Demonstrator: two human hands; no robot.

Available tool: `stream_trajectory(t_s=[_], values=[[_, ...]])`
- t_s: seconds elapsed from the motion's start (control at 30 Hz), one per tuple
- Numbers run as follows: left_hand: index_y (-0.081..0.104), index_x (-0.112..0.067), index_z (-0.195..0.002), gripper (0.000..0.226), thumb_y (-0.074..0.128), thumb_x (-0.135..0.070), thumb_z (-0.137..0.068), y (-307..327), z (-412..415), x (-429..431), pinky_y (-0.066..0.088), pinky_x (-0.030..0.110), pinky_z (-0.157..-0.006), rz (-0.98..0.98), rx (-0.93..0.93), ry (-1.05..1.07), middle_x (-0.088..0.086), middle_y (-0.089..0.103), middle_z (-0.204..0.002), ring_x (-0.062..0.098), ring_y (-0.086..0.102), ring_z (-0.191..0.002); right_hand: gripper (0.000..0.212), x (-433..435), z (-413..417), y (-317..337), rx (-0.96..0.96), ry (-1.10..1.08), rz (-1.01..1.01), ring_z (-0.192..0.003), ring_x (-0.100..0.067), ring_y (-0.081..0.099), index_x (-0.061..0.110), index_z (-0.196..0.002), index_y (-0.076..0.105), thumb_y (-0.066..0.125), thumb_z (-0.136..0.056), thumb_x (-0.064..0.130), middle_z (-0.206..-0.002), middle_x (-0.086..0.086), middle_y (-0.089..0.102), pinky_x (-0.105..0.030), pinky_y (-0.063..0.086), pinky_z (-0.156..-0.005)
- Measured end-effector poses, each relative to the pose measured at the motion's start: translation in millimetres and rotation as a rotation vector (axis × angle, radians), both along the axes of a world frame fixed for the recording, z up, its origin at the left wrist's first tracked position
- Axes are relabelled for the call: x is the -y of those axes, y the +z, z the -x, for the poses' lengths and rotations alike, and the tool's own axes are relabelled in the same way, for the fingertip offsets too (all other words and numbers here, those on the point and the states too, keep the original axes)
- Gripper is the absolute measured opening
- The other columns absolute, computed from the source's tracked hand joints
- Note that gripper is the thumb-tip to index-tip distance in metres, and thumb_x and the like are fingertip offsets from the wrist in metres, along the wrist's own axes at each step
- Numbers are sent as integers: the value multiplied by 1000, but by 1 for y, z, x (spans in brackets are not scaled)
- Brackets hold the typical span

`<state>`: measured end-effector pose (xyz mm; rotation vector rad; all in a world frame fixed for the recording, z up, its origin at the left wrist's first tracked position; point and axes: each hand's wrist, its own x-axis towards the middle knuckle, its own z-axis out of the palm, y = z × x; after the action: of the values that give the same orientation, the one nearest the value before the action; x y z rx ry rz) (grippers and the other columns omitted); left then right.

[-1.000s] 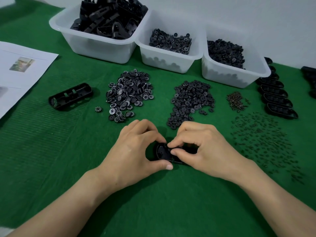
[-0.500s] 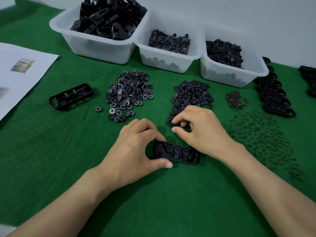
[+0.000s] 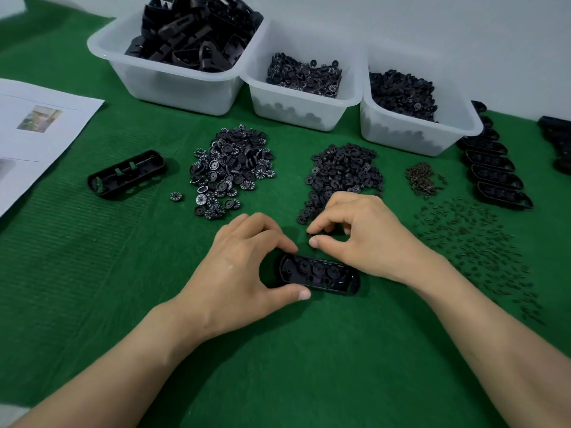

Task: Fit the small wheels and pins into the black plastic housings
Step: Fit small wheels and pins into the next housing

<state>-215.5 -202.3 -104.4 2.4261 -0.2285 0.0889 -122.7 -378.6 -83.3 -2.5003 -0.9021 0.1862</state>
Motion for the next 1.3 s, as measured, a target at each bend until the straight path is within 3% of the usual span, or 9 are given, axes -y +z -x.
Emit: stream_trajectory(t_s=[0.1,0.27,0.47,0.63,0.77,1.0,1.17,1.23,1.3], values=[[63,-24,-100,52,65,-60,-62,0,0,0,38,33,-92,-3,1,-1,-7,51,-100,14,48,-97,11,0,3,-2,23,-10,-12,-70,-3,50,25,-86,72,74,-75,26,-82,8,59,-24,37,-66],[63,-24,-100,51,70,-59,-63,0,0,0,38,34,-93,-2,-6,-2,-7,51,-100,14,47,-98,17,2,3,-3,24,-34,-34,-68,0,49,23,-88,71,76,-73,27,-78,11,56,-18,32,-63],[63,-24,-100,46,74,-51,-64,1,0,0,38,35,-94,4,-1,-1,-7,51,-100,14,48,-98,8,-2,5,-3,34,-28,-39,-65,-3,49,19,-80,71,74,-74,24,-76,6,57,-20,33,-62],[64,-23,-98,44,74,-50,-65,1,0,1,38,37,-94,10,-3,-5,-6,51,-100,15,48,-98,5,9,10,5,-17,-11,-138,-65,-3,50,19,-77,70,73,-74,17,-74,8,58,-13,34,-60],[65,-22,-96,45,73,-54,-64,0,-1,0,39,37,-91,8,10,-1,-6,52,-98,15,48,-95,10,22,25,13,-100,110,-140,-73,-6,57,23,-81,73,74,-74,17,-79,8,61,-22,46,-66],[65,-24,-95,50,60,-61,-63,1,-1,0,38,34,-91,23,-5,-9,-7,52,-99,13,47,-96,13,21,31,7,56,129,-82,-71,-14,57,21,-87,75,74,-75,15,-78,4,61,-40,50,-64],[65,-24,-94,48,63,-60,-63,0,-1,-1,38,35,-91,25,-1,-7,-7,52,-98,13,48,-96,14,21,28,10,50,170,-13,-69,-6,55,27,-92,74,70,-79,26,-77,8,61,-32,50,-64],[64,-24,-95,49,62,-61,-63,1,-1,-1,38,35,-92,25,-2,-9,-7,52,-99,13,48,-96,19,22,18,13,13,94,-82,-68,2,55,28,-97,72,66,-79,28,-77,14,60,-20,46,-65],[64,-24,-96,51,60,-62,-62,1,-1,-1,38,35,-92,26,-6,-9,-7,52,-99,13,48,-97,21,17,7,10,83,-6,-86,-65,5,50,28,-101,70,66,-81,24,-77,15,59,-18,40,-64]])
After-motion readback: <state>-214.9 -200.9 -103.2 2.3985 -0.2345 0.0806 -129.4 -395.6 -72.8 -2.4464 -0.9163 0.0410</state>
